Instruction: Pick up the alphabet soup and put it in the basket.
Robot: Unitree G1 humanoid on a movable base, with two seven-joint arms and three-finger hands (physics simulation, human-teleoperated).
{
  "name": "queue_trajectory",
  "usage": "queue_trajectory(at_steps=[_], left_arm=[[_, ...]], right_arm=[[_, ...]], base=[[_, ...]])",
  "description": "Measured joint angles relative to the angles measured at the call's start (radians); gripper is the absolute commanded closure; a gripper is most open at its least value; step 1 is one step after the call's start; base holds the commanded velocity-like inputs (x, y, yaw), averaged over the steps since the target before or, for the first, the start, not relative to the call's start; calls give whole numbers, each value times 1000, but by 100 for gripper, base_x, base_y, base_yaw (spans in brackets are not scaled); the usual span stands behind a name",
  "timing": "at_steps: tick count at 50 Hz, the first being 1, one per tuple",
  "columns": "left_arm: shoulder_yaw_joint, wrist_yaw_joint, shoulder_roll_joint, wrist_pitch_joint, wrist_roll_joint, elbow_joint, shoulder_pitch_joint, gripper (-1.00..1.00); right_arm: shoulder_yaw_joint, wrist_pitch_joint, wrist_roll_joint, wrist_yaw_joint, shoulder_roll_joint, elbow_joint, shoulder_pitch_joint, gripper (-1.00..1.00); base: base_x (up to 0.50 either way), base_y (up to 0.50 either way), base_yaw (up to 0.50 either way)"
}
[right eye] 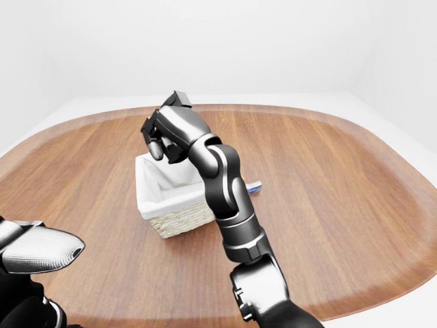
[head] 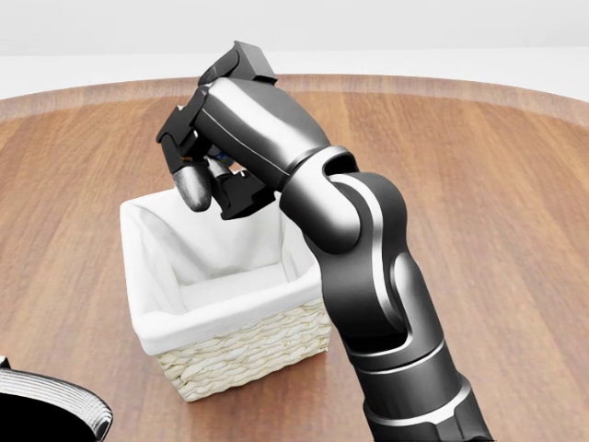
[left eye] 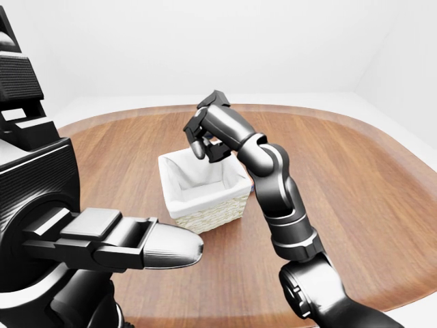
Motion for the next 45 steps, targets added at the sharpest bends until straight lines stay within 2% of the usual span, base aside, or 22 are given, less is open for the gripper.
queue_trajectory(at_steps=[23,45], left_arm=[[-2,0,-4,0,-1,0,-1,-100],[-5,-20,-13,0,24,0,4,-100]], right_arm=[[7,0,7,-91,27,150,-56,92],[26,0,-60,-68,44,161,-8,97]], base=[[0,0,0],[0,0,0]])
